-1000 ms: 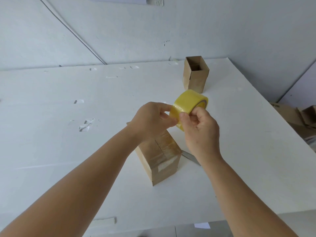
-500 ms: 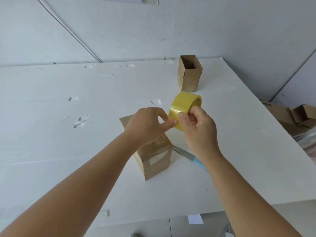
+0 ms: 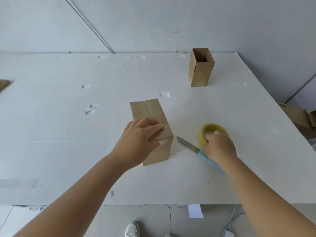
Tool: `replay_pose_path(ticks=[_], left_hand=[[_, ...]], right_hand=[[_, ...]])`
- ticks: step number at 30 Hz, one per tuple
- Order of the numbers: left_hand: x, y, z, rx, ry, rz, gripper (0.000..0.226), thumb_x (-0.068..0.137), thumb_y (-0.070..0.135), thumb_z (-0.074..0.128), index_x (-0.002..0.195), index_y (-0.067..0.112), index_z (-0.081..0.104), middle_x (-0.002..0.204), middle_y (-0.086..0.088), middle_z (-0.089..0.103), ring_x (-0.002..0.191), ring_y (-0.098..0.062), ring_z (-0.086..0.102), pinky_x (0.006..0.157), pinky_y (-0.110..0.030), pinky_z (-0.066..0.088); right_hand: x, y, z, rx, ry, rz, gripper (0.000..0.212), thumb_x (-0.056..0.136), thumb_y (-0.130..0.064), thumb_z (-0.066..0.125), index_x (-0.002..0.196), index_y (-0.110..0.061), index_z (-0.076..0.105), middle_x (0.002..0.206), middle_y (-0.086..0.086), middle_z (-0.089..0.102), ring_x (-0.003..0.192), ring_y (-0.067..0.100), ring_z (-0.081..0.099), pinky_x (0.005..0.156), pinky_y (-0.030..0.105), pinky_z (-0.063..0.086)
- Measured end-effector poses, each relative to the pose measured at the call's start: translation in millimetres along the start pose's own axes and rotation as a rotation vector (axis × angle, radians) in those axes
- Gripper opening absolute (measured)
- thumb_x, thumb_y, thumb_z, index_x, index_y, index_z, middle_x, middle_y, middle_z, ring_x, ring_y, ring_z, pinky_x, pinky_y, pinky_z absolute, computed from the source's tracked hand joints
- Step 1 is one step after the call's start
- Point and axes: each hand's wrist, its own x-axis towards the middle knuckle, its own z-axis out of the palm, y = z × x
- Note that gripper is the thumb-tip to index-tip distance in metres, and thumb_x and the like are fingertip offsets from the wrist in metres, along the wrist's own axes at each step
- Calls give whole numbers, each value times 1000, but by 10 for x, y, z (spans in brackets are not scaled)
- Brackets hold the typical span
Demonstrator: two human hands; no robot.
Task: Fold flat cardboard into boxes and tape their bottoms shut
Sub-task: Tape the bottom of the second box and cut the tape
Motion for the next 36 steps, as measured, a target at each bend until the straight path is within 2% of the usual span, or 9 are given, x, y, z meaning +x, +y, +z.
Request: replay_pose_path(ticks=[3, 5, 8, 13, 17, 25, 31, 34, 36], left_hand=[[-68, -70, 46, 8, 52, 74, 36, 90, 12, 59, 126, 14, 61, 133, 3, 54, 134, -16, 34, 104, -33, 28], [-119, -93, 134, 37, 71, 94, 37, 95, 13, 51, 132, 14, 56, 141, 0, 49, 140, -18, 26, 104, -39, 30], [-175, -108, 270, -11, 141, -4, 40, 98, 18, 50, 138, 20, 50, 155, -10, 29, 146, -30, 14, 112, -39, 24], [-239, -299, 268, -137, 220, -31, 47, 88, 10, 66, 132, 23, 57, 153, 1, 28, 142, -14, 26, 109, -22, 28], [-209, -349, 291, -141, 198, -4, 61, 80, 5, 73, 134, 25, 54, 149, 4, 31, 145, -15, 19, 112, -26, 27], [-146, -311, 306, -132, 267, 0, 51, 77, 14, 77, 125, 15, 60, 138, -8, 46, 137, -30, 33, 110, -38, 32], [-197, -491, 101, -226, 82, 20, 69, 81, 0, 69, 137, 30, 44, 152, 14, 27, 145, -3, 16, 115, -18, 21], [-176, -507, -80, -452, 87, -39, 62, 87, 23, 69, 141, 34, 40, 155, 18, 21, 141, 6, 18, 111, -11, 23], [-67, -464, -133, -455, 129, -78, 63, 90, 40, 56, 146, 31, 31, 158, 15, 14, 143, 5, 8, 110, -6, 14]], right_hand=[[-87, -216, -100, 308, 108, -48, 24, 97, -27, 43, 90, -8, 55, 104, 17, 57, 103, 36, 53, 78, 38, 40], [-221, -540, -210, 727, 135, -157, 31, 98, -31, 43, 115, -8, 55, 125, 10, 56, 118, 27, 50, 91, 32, 38], [-499, -1036, -244, 987, 19, -388, 57, 99, -36, 41, 150, -17, 23, 155, -5, 26, 141, 4, 23, 107, 12, 18], [-461, -1033, -67, 924, 136, -559, 59, 95, -22, 55, 147, -26, 29, 156, -7, 18, 139, -4, 22, 98, -1, 20], [-347, -936, -39, 777, 172, -606, 67, 86, -26, 68, 144, -35, 35, 156, -10, 23, 129, -3, 26, 93, 20, 38], [-355, -1009, -32, 793, 303, -546, 60, 79, -30, 73, 135, -28, 49, 141, -10, 48, 114, 7, 52, 86, 29, 50], [-307, -863, -151, 820, 56, -644, 73, 77, -30, 74, 139, -42, 37, 144, -23, 37, 117, -6, 47, 94, 29, 47], [-265, -869, -350, 946, -43, -569, 73, 75, -63, 57, 141, -45, 29, 138, -33, 35, 119, -12, 41, 97, 19, 39], [-172, -969, -479, 935, -17, -566, 70, 86, -60, 44, 147, -36, 22, 149, -25, 26, 133, -10, 28, 107, 21, 28]])
